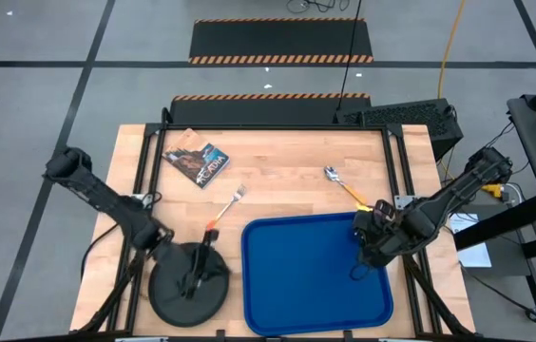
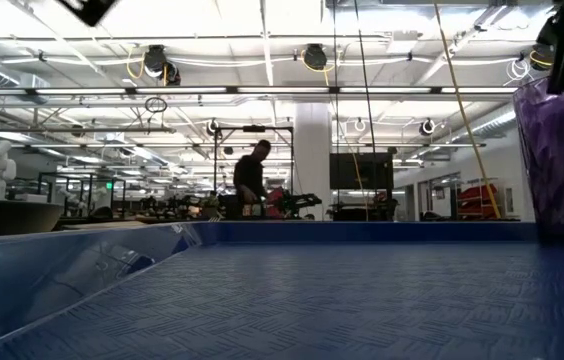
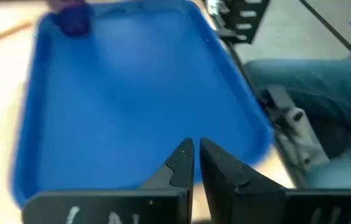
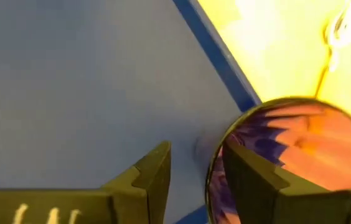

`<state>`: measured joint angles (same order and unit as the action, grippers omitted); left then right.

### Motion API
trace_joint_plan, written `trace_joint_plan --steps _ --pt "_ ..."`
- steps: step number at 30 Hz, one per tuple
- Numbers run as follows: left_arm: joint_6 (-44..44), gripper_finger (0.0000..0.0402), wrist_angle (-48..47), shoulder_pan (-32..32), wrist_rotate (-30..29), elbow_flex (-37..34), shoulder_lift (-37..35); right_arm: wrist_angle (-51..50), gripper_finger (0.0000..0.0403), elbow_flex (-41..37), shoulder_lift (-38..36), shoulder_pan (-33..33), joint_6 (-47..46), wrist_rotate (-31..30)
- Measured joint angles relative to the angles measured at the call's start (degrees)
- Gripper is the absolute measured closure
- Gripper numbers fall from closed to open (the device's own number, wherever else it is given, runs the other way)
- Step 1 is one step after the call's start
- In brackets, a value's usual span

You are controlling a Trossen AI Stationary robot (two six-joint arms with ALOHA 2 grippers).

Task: Pick and place plate/cup/fork/spoon on tray
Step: Put the black plate to the bottom of the violet cup on the blue serving tray

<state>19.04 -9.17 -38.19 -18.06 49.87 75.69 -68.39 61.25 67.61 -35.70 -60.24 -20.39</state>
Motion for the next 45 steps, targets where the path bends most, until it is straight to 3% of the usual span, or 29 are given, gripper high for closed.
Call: trace_joint_plan --steps 8,15,21,25,31,40,45 --pt "14.29 0.0370 1.71 -10.58 -6.07 1.59 6.31 -0.40 0.0264 4.80 -0.02 0.00 2.81 -4.07" --pt "18.33 0.0370 -6.71 -14.56 -8.94 14.43 16.93 -0.50 0.0264 6.58 -0.02 -0.02 4.37 -4.89" --pt "31.28 0.0344 -17.55 -16.59 -7.40 24.56 24.85 1.50 0.0264 10.70 -0.02 -0.32 7.97 -6.29" --pt "39.15 0.0283 -19.22 -17.94 -5.96 26.29 27.84 8.53 0.0264 11.67 -0.04 -1.52 14.55 -9.57" --pt "46.08 0.0200 -20.53 -19.61 -5.97 26.49 31.63 21.54 0.0264 10.08 0.02 -3.74 25.86 -9.83" --pt "53.91 0.0188 -29.00 -20.07 -5.82 26.49 35.40 43.74 0.0264 3.35 0.02 -10.57 46.27 -9.81" --pt "57.76 0.0194 -31.02 -19.96 -3.38 26.45 36.67 52.44 0.0264 -0.15 0.02 -14.08 50.81 -10.36"
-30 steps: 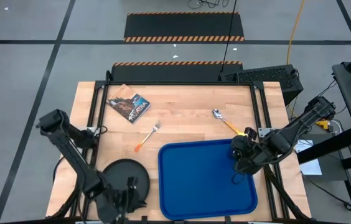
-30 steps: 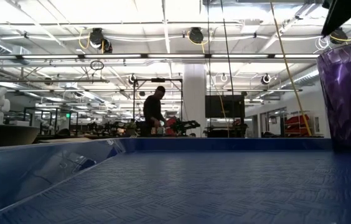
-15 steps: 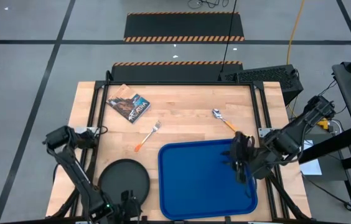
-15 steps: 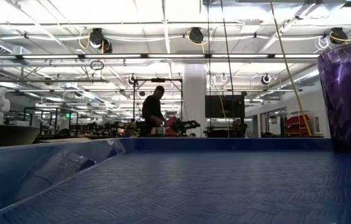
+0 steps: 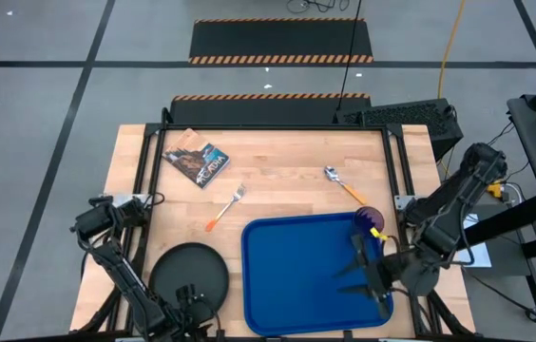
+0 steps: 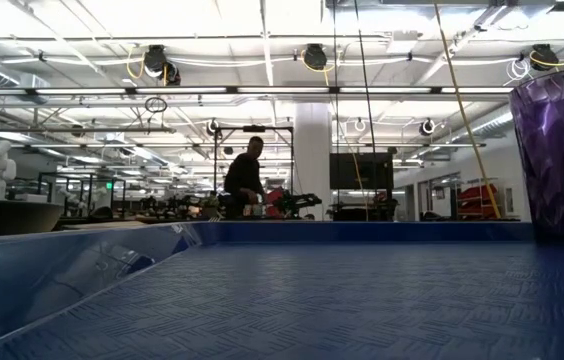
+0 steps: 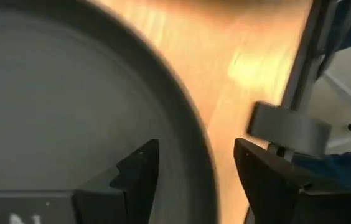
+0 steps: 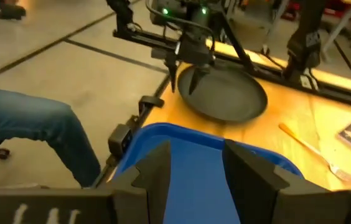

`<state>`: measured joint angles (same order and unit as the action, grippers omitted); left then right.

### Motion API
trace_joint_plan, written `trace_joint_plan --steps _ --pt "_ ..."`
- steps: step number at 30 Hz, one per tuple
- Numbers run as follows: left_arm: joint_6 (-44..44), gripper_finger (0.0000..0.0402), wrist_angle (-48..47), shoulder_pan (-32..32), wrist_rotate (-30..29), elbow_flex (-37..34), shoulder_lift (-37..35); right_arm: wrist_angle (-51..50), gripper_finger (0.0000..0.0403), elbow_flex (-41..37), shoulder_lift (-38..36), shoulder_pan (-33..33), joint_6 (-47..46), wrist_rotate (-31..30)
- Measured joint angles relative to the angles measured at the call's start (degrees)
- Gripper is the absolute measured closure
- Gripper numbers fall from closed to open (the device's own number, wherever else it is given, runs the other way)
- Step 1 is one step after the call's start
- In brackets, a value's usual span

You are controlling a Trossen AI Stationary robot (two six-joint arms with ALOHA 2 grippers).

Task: Pick and place plate/cup/fork/spoon on tray
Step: Put the black plate to the bottom of the violet cup on the blue serving tray

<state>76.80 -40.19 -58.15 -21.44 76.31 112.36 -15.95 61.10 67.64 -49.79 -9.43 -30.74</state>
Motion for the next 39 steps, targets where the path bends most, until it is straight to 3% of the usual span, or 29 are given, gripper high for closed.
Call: trace_joint_plan --steps 7,15,21,29,39 --pt "1.75 0.0266 0.64 0.02 0.34 0.00 0.63 1.39 0.0264 -3.84 0.00 -3.42 -0.67 -9.31" --pt "-3.05 0.0385 0.37 0.04 1.12 -0.33 0.53 1.52 0.0264 -5.18 -0.02 -4.73 -3.38 -11.41" --pt "-6.50 0.0389 -1.55 1.35 2.16 1.21 -1.68 1.40 0.0264 -5.18 -0.02 -4.71 -4.85 -11.39" --pt "-12.70 0.0393 -16.55 3.23 2.40 11.54 -4.57 1.35 0.0264 -5.18 -0.02 -4.71 -5.75 -11.39" --pt "-36.51 0.0395 -14.92 10.32 -2.01 19.91 -4.75 1.01 0.0264 -5.18 -1.25 -4.69 -4.17 -14.47"
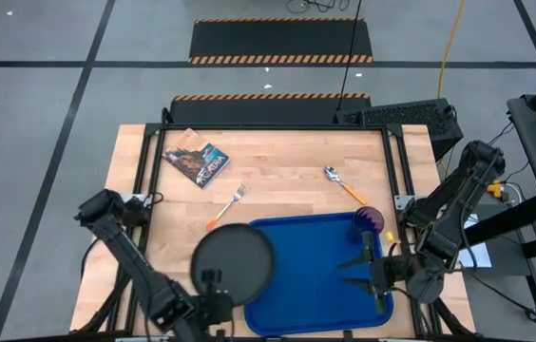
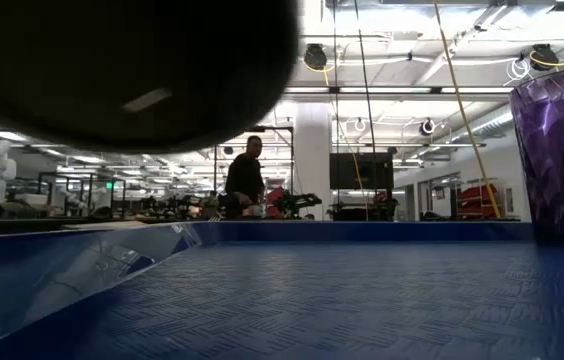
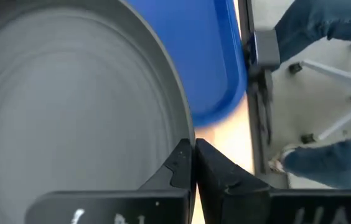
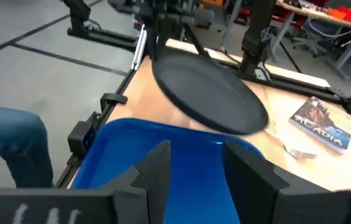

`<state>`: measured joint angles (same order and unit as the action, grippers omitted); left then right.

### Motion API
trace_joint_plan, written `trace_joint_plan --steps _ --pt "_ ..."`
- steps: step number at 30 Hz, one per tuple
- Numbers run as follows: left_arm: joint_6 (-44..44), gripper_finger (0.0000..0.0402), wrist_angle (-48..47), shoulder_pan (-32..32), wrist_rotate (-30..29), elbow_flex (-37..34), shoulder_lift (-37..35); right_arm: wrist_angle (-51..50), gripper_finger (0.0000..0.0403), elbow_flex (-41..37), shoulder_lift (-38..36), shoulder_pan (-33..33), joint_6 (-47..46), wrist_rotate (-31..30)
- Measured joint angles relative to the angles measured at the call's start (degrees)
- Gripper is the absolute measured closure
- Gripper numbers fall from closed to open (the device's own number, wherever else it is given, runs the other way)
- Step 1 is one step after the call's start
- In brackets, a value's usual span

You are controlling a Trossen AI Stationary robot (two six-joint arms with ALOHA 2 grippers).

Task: Pick and place plate/cup/fork/spoon on tray
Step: Put the black plate to the bottom of the violet cup on the blue serving tray

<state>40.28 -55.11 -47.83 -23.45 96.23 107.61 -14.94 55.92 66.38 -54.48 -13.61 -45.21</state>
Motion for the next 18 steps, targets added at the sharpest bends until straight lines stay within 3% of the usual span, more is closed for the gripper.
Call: trace_joint_plan --steps 7,18 --pt "-17.01 0.0395 12.20 6.71 0.10 0.07 0.34 -1.29 0.0264 0.00 -5.01 -0.02 1.25 -2.36" --pt "-38.69 0.0393 32.37 14.84 10.83 0.02 7.27 -7.03 0.0264 0.00 -8.93 -0.02 1.24 -7.32"
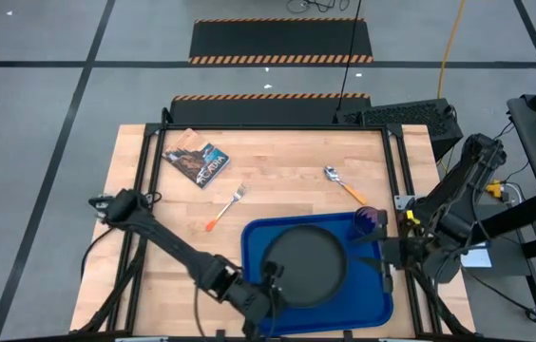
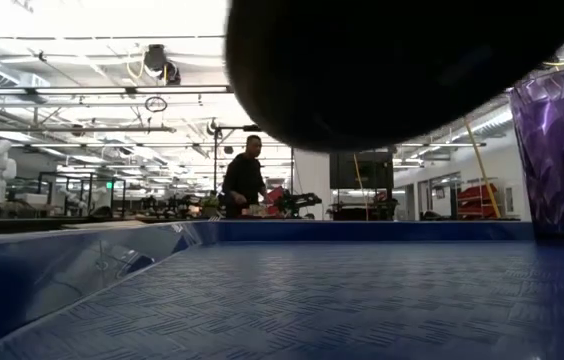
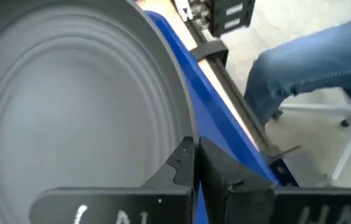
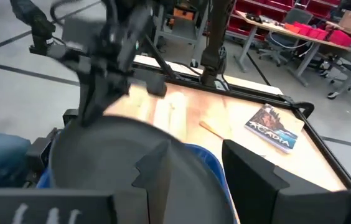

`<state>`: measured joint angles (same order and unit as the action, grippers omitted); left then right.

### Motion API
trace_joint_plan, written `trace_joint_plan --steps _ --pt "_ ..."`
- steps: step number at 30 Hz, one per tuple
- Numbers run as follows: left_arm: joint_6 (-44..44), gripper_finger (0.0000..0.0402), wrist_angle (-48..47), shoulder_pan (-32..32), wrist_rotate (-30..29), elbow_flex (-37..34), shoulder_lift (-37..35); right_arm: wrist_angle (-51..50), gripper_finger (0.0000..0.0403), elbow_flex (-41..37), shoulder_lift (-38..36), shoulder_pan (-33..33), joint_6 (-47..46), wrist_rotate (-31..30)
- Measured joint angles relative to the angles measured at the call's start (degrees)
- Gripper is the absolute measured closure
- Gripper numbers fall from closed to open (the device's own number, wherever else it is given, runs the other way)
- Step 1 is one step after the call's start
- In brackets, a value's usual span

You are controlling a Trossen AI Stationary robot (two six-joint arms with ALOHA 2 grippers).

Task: Pick and place plate/cup/fork/spoon on tray
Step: Put the black plate to the bottom of the violet cup on the blue serving tray

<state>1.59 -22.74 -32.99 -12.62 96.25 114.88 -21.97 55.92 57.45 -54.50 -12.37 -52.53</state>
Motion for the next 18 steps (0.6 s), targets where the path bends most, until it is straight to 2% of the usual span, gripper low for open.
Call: trace_joint_plan --steps 6,12,18 --pt "-1.16 0.0396 0.81 1.96 1.97 -0.02 4.14 -1.39 0.0264 0.00 -0.63 0.00 0.01 0.02" --pt "-4.65 0.0393 6.97 2.73 5.07 -0.02 8.96 -1.87 0.0264 0.00 -0.57 0.02 0.01 0.02" --pt "-8.59 0.0396 10.79 2.87 5.33 -0.02 11.62 -2.01 0.0264 -0.11 -0.56 0.02 -0.39 0.04"
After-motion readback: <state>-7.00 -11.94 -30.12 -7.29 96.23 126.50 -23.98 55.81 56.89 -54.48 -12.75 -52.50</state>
